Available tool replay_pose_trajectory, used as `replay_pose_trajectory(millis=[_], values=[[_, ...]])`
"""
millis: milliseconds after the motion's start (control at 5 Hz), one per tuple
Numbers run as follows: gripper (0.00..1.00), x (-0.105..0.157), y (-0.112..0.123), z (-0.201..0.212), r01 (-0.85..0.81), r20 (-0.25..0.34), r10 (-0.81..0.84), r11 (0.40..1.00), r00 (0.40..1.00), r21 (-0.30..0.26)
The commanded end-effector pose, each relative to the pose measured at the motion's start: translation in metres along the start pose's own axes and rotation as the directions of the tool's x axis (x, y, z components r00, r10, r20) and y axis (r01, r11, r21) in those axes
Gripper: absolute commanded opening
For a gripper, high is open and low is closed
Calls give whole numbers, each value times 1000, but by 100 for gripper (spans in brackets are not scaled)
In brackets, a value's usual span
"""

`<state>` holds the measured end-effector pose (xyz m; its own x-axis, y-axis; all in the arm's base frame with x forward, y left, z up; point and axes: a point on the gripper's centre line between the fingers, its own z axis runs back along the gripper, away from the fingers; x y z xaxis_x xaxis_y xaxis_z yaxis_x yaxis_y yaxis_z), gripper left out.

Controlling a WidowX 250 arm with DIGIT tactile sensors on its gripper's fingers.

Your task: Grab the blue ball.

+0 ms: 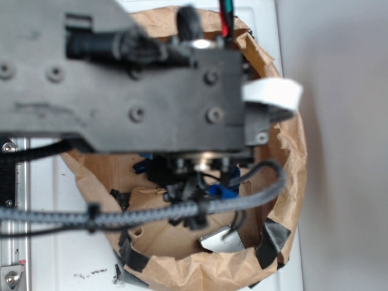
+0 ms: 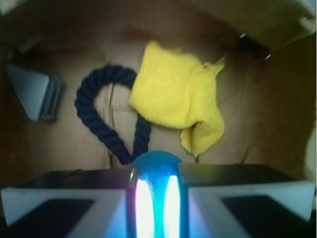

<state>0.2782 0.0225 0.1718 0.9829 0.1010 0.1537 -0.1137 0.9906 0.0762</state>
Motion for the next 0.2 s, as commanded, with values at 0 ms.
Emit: replay_pose_trajectory(millis=[0], values=[[100,10,4,24,-20,11,19,999,1000,40]])
